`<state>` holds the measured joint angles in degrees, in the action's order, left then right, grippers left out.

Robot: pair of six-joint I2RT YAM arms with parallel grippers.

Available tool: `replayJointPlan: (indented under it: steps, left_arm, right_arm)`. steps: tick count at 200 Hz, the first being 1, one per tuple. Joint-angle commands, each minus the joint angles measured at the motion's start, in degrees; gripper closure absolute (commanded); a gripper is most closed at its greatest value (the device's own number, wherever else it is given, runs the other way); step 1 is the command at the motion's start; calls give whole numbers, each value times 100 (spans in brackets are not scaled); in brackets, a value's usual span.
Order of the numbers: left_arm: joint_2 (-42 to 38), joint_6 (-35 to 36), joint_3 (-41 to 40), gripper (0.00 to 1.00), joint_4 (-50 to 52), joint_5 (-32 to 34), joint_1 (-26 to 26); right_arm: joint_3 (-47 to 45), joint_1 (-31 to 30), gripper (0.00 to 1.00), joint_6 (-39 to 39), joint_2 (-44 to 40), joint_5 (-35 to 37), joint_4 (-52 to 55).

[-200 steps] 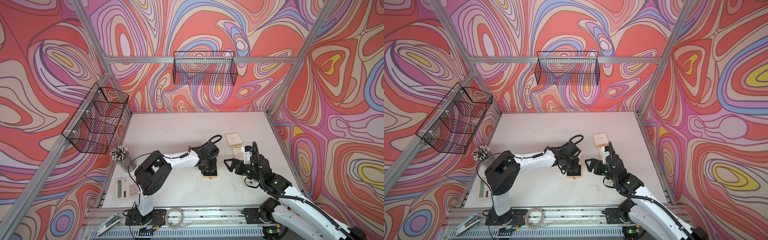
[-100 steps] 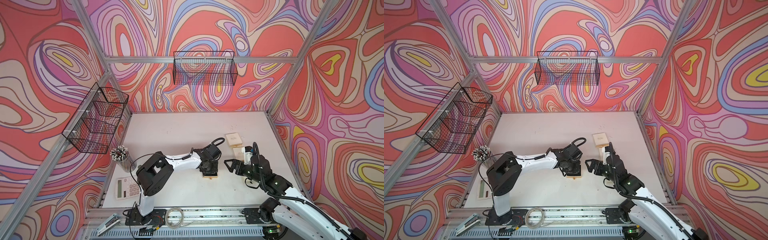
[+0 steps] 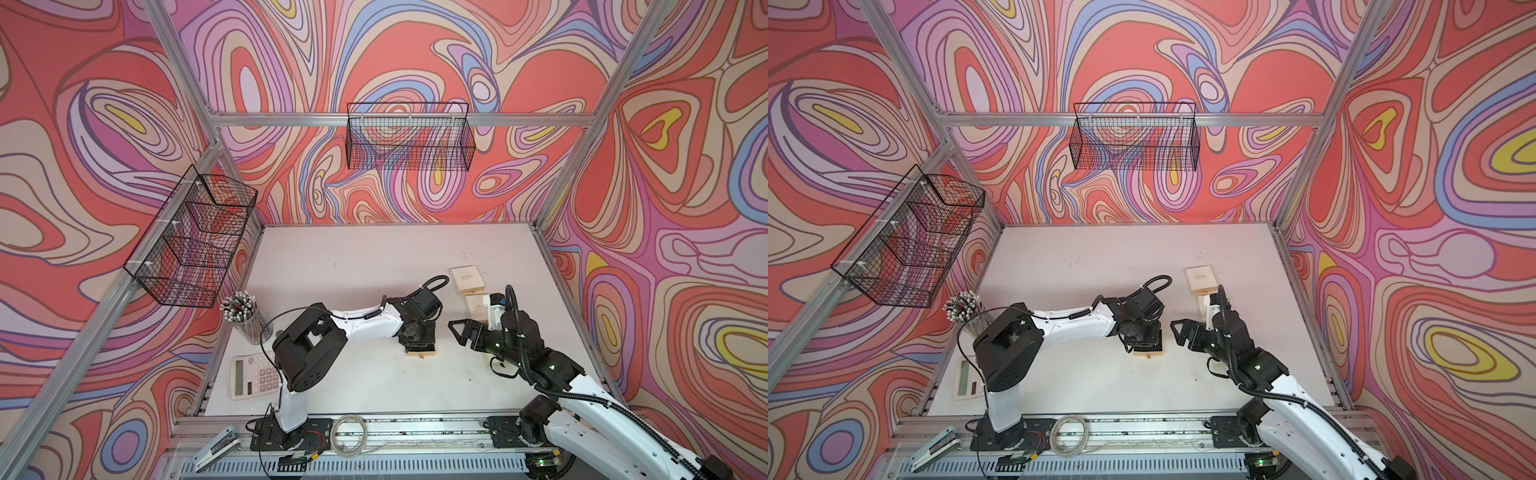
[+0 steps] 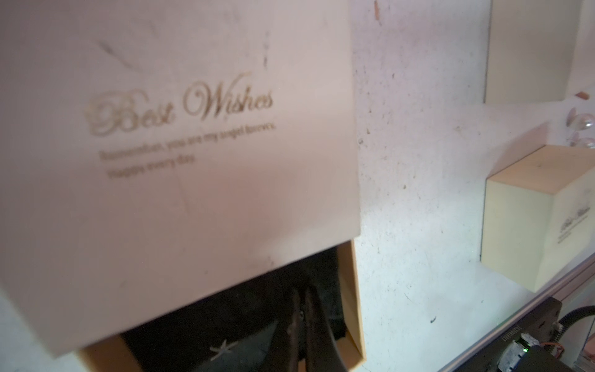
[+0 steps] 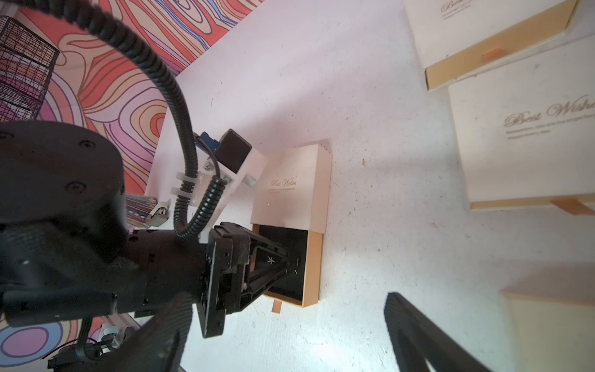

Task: Take out the earrings from the drawer-style jewelry box
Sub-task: Pick up the earring from the drawer, then place the earring at the center of the board.

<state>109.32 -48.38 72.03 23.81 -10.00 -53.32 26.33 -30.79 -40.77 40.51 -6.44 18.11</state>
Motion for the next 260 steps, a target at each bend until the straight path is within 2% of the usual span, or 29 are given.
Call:
replayJointPlan:
  steps: [1, 11, 29, 109, 146, 185, 200, 242, 260]
  left_arm:
    - [117, -150, 118, 95, 134, 112, -29]
    - [82, -157, 102, 99, 99, 79, -29]
    - [-36, -189, 70, 100, 79, 126, -30]
    - [-616, -234, -175, 100, -77, 332, -26]
    - [-1200, -285, -443, 100, -175, 614, 48]
    - [-1952, -30, -685, 100, 6, 1112, 642]
    - [-2018, 147, -692, 100, 52, 1055, 981]
    - [-1499, 439, -559, 100, -66, 817, 1894]
    - [-1154, 585, -362, 100, -161, 786, 2109]
  right_arm:
    - [-66, 0, 2, 1, -42, 22, 61]
    - [-70, -6, 2, 5, -35, 26, 49]
    - [-66, 1, 2, 4, -13, 27, 51]
    - [-31, -6, 2, -1, 159, -24, -71]
    - [37, -4, 2, 35, 253, -83, -159]
    - [51, -8, 2, 81, 321, 52, -317]
    - [49, -9, 2, 91, 364, 121, -390]
    - [48, -5, 2, 79, 625, 22, -639]
    - [63, -6, 2, 89, 697, -41, -689]
